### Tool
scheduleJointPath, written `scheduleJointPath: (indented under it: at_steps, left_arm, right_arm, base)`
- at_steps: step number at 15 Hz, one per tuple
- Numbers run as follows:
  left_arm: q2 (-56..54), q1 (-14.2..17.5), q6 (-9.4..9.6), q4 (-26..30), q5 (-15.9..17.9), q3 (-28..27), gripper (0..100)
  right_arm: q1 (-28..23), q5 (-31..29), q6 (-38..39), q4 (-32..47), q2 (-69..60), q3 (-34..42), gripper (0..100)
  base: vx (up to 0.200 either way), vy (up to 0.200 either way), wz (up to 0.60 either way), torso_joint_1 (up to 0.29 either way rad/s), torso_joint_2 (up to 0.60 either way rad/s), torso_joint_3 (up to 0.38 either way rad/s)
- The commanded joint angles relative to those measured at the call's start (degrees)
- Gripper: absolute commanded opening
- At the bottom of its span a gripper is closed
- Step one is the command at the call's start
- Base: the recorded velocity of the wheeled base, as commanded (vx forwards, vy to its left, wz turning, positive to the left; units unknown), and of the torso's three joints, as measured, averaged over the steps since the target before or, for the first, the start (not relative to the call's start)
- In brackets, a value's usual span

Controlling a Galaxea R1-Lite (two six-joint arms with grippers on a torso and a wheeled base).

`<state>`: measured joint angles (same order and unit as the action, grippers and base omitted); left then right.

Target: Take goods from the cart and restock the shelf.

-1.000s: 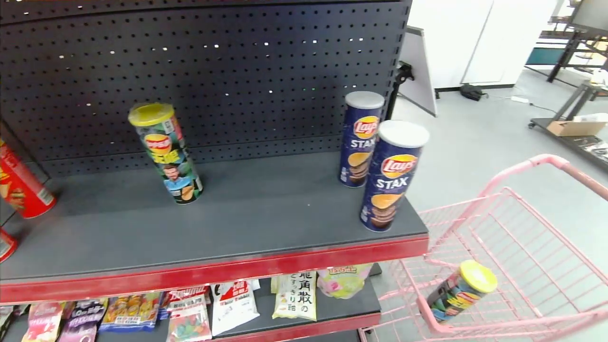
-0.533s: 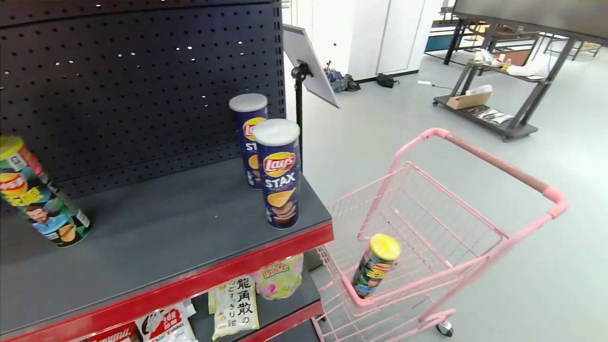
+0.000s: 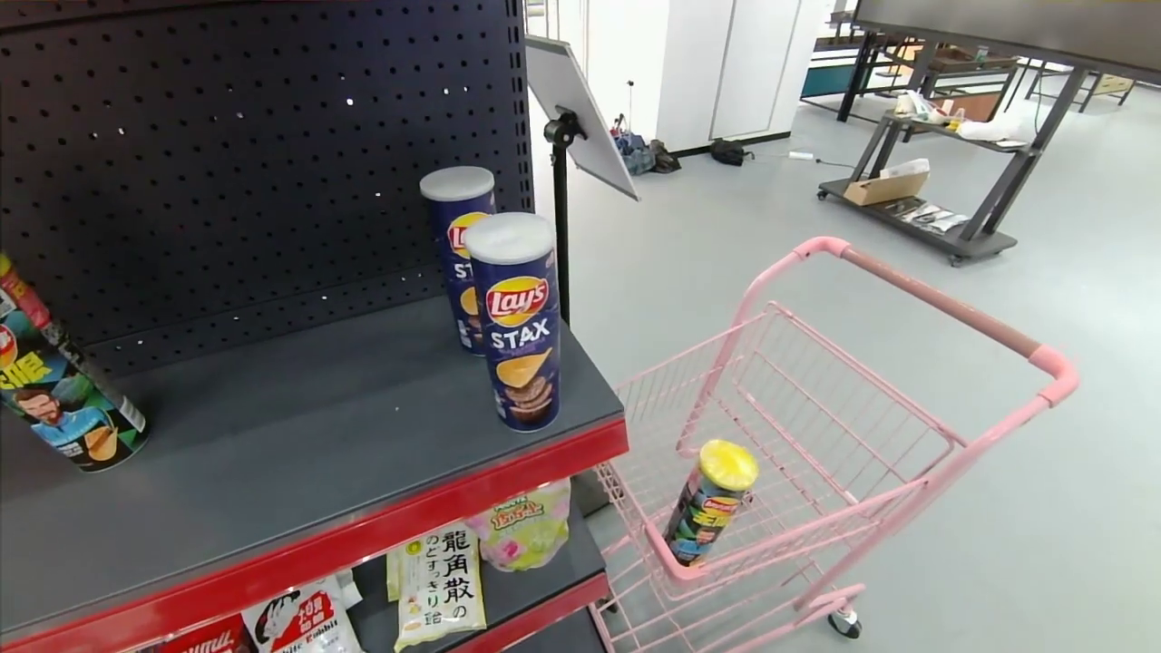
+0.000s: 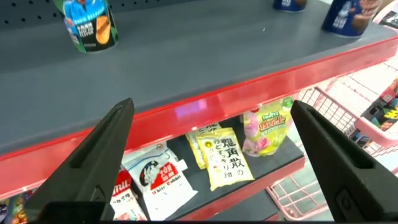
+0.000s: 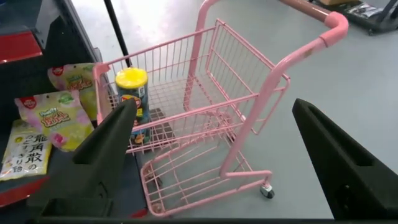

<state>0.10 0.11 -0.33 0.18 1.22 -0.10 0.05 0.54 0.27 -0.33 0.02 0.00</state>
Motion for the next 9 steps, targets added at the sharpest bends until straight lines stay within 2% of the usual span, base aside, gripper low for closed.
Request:
scheduleJointPath:
  at_steps: [1,9]
  left_arm:
    - [0.1,0.1,-0.02,0.0,0.0,0.0,100]
    - [0.1,0.1,-0.02,0.0,0.0,0.0,100]
  right_arm:
    - [0.0,0.0,0.0,0.0,0.1,0.0,100]
    - [0.0,0.0,0.1,0.0,0.1,0.0,100]
  base:
    - [0.000,0.000,0.00,-0.129,0.35,0.203]
    - [0.000,0.000,0.00,-0.142,0.37,0.228]
